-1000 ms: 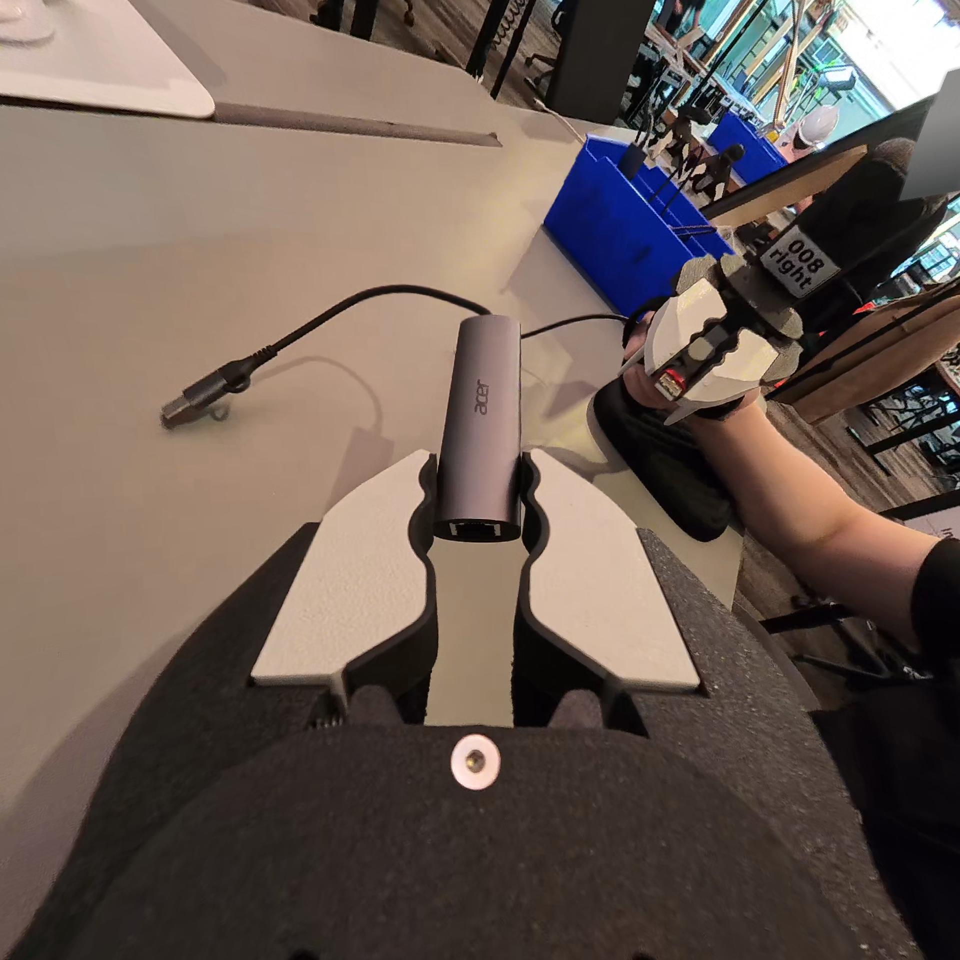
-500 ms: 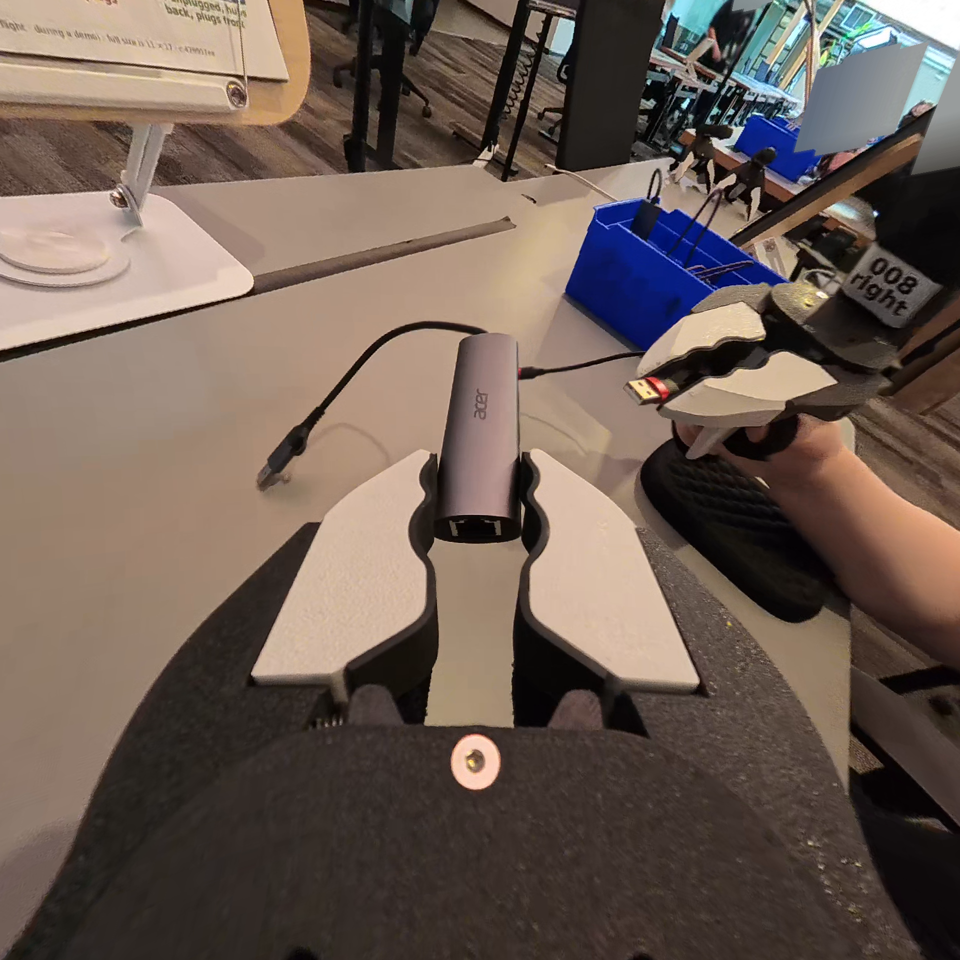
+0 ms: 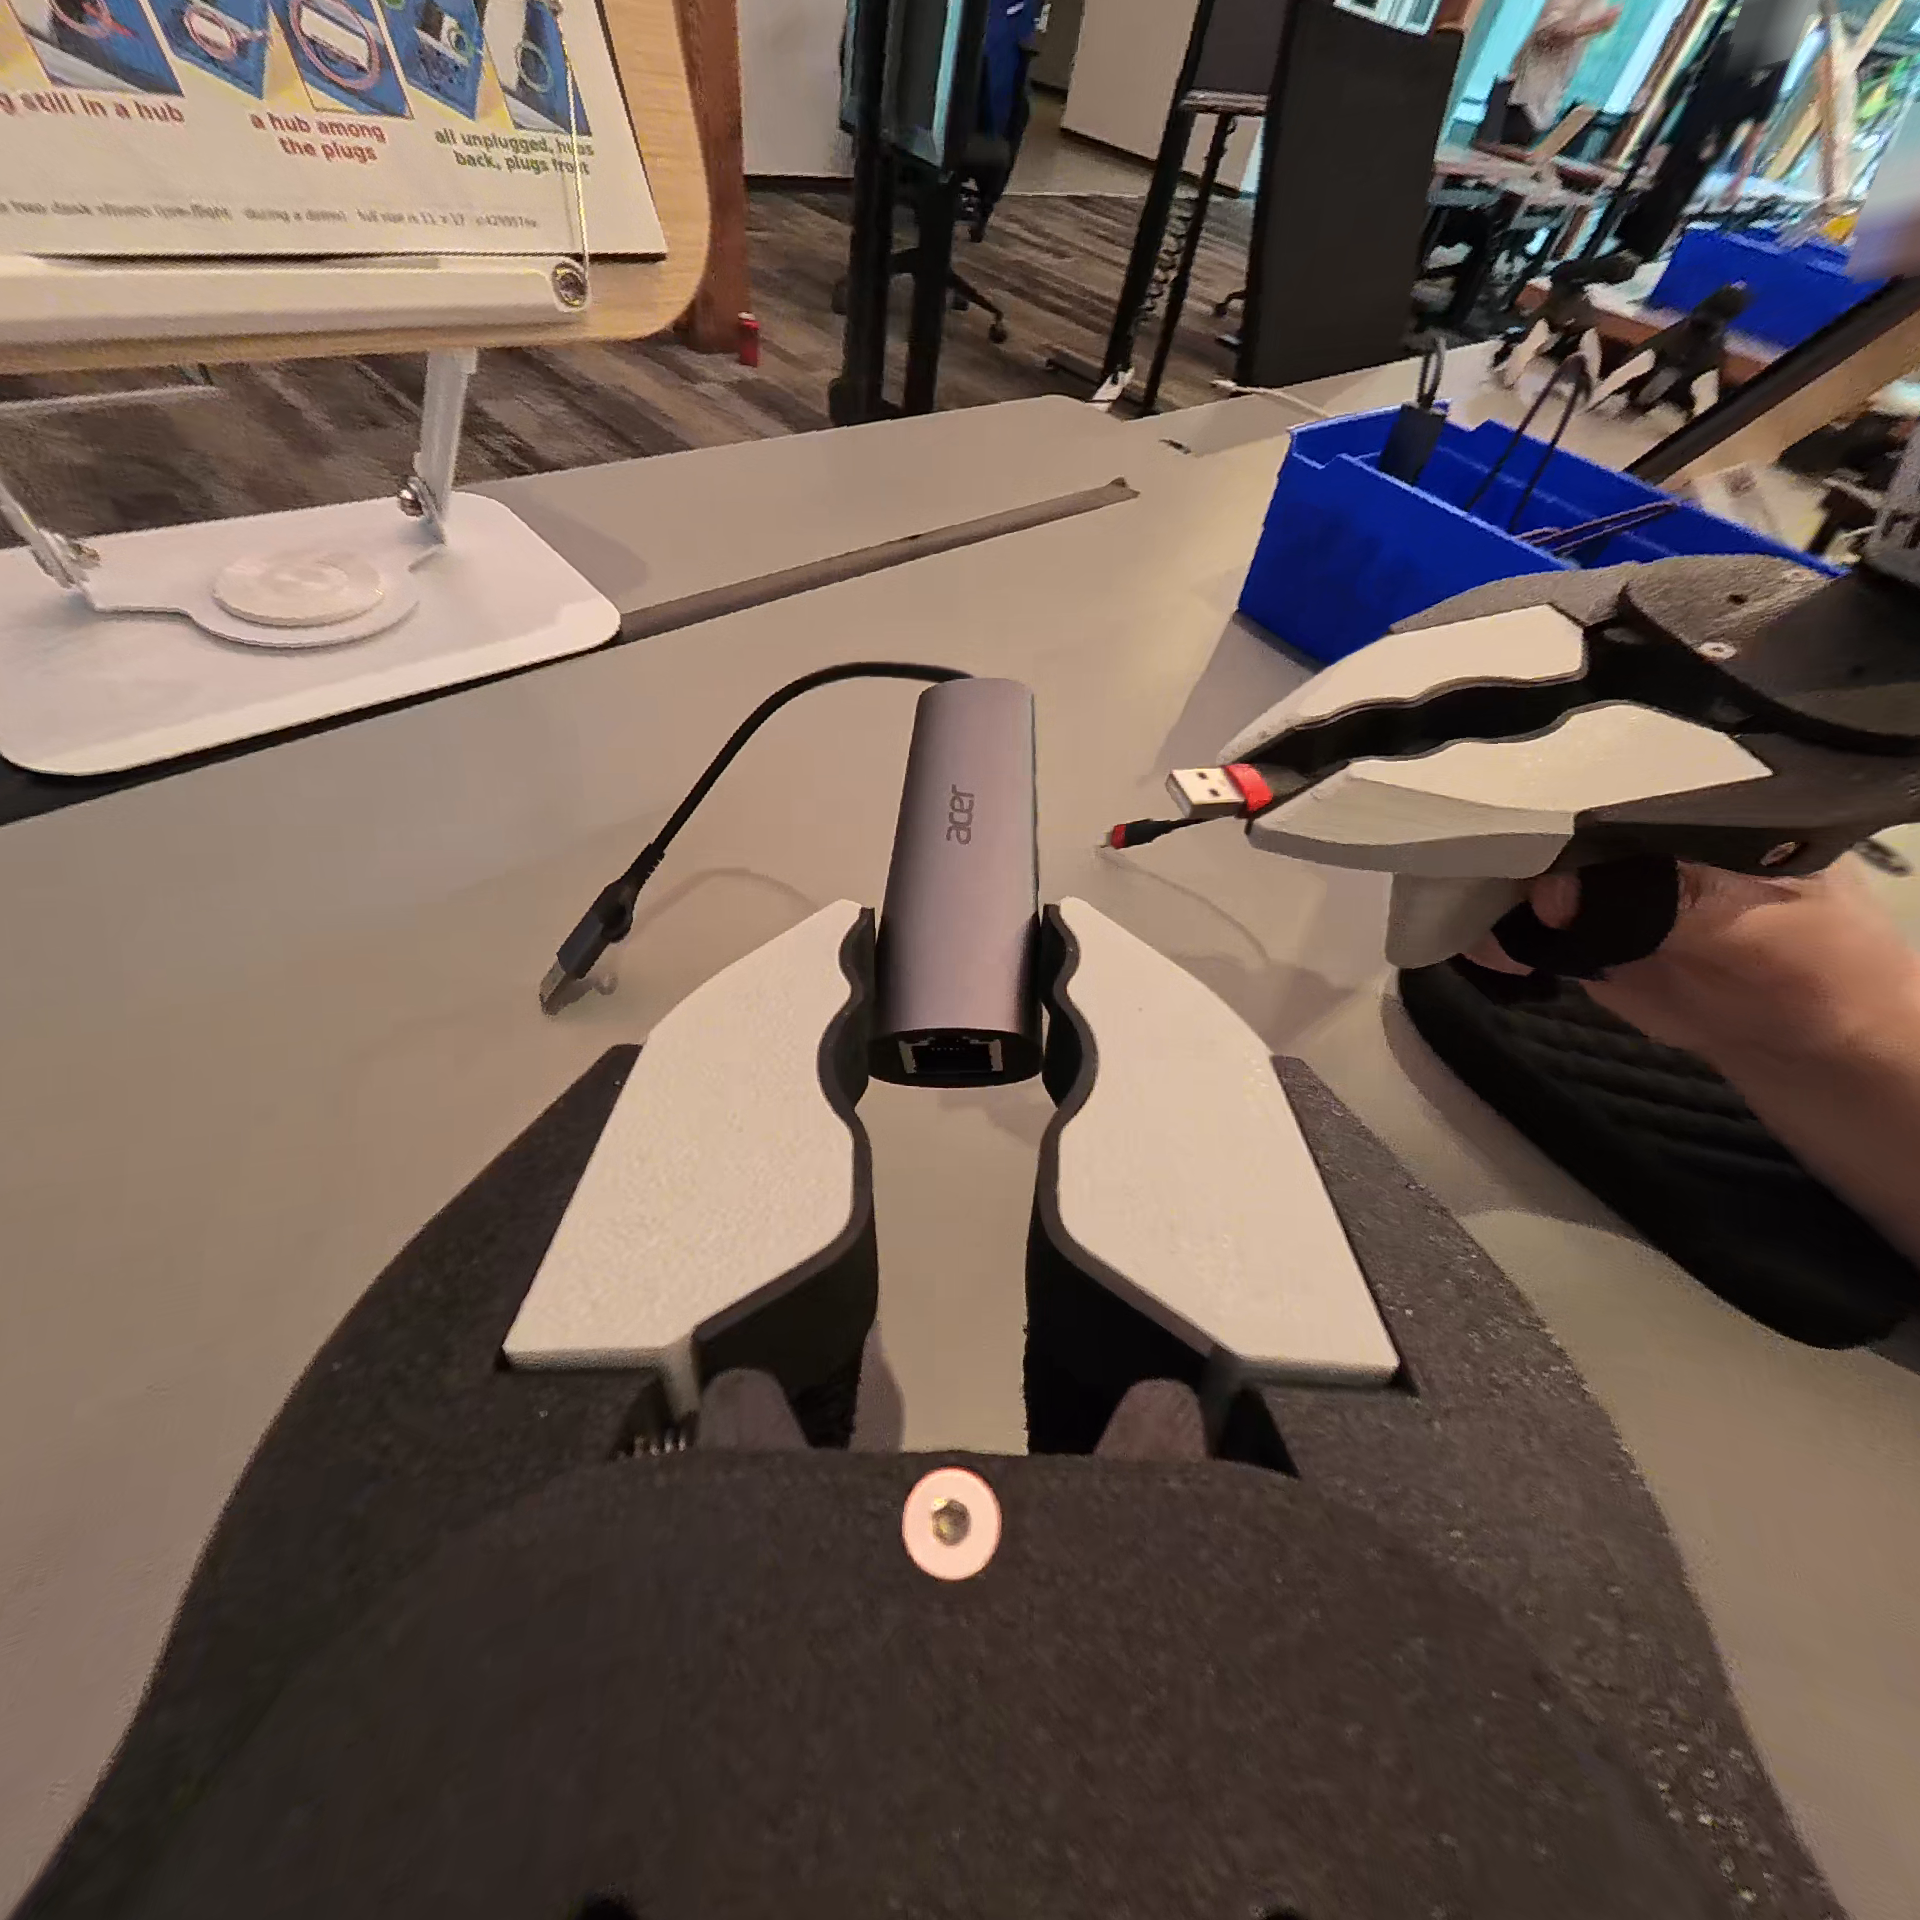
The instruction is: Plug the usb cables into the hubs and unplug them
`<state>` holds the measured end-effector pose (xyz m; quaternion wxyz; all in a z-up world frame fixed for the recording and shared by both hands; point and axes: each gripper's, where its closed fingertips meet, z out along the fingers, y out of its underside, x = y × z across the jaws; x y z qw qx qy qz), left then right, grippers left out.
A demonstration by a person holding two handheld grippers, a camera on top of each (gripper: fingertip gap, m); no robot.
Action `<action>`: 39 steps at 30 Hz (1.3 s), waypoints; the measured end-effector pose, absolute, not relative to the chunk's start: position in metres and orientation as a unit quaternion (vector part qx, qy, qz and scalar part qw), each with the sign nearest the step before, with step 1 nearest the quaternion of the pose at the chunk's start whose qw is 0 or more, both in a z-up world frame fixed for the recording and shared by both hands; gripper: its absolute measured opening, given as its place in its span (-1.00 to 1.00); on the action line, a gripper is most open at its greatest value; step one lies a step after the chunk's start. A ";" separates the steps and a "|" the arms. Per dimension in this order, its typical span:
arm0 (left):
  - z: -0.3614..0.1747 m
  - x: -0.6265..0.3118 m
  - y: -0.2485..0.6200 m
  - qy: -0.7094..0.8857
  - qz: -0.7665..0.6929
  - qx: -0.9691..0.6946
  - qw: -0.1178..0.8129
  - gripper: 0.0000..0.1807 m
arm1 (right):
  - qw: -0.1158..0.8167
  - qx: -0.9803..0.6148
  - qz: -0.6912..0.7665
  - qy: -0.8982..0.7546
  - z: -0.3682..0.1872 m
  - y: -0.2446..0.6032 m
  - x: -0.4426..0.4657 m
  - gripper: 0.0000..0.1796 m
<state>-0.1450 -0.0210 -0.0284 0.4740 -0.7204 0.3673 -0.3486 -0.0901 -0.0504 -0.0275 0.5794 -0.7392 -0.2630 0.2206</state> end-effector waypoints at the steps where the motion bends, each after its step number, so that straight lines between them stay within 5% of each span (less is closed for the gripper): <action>1: -0.029 -0.144 -0.021 0.367 -0.343 -0.721 0.477 -0.67 | 0.581 -0.741 0.210 -0.263 -0.028 -0.049 -0.091 -0.83; 39: -0.023 -0.127 -0.034 0.368 -0.302 -0.693 0.541 -0.68 | 0.586 -0.761 0.172 -0.217 -0.032 -0.038 -0.101 -0.83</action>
